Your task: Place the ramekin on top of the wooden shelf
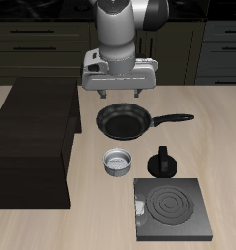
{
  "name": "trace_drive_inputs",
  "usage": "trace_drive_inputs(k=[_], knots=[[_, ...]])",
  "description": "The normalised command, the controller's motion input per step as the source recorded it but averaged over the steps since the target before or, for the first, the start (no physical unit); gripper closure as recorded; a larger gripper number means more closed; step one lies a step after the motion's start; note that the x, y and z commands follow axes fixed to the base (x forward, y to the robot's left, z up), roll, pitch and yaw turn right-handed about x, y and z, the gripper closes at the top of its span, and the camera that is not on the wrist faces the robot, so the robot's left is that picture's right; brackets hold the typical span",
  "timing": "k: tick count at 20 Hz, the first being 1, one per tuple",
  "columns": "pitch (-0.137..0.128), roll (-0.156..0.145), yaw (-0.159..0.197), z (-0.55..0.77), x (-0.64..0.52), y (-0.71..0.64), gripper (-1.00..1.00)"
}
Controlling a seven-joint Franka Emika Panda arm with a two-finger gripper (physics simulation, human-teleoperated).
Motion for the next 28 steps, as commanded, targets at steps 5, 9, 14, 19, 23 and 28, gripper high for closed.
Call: trace_drive_inputs(k=[5,9,14,19,23,28], knots=[[-0.01,0.035,0.03,-0.03,0.31,0.15,-1.0],[-0.009,0.008,0.012,0.04,0.19,0.03,-1.0],[-0.011,-0.009,-0.021,0.06,0.19,-0.01,-1.0],[-0.064,-0.025,0.049,0.14,0.15,-0.03,-1.0],[0.001,0.006,-0.016,0.02,0.04,-0.03,-1.0],[0.007,0.007,-0.014,-0.05,0.0,0.0,-1.0]])
